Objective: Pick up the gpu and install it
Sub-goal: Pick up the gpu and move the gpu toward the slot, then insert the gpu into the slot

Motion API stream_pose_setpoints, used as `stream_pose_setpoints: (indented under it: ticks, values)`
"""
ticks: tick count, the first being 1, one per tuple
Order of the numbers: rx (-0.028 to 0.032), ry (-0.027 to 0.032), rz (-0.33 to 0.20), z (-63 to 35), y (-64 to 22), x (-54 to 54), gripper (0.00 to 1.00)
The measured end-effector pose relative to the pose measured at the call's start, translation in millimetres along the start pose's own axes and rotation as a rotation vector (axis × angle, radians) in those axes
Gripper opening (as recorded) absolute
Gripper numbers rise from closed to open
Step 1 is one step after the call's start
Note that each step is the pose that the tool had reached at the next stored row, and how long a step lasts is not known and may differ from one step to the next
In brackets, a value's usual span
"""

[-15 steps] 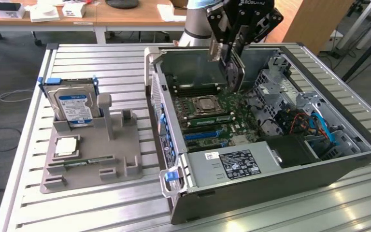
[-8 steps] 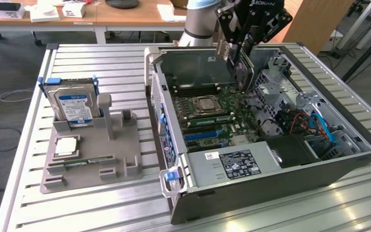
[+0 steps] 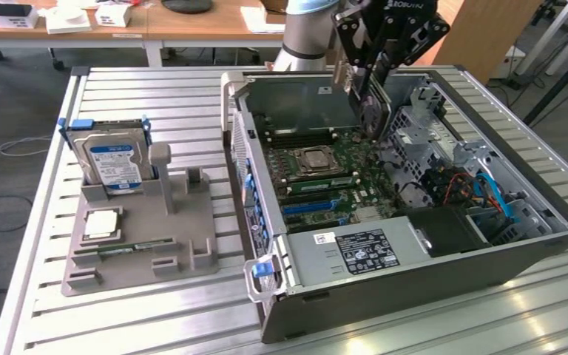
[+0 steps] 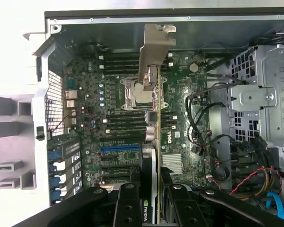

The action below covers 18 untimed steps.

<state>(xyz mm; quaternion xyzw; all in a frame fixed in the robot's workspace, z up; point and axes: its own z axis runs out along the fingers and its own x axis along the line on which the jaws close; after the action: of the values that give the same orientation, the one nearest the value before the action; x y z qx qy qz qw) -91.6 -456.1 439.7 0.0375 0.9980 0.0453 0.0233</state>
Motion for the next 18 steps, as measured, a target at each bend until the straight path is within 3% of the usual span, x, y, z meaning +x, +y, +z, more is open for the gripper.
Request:
stream_pose_setpoints:
  ticks: [15,18]
  values:
    - [-0.0001,0.0001,-0.001,0.1,0.1,-1.3,0.27]
    - [-0.0010,0.0024,-0.025,0.1,0.2,-1.4,0.27]
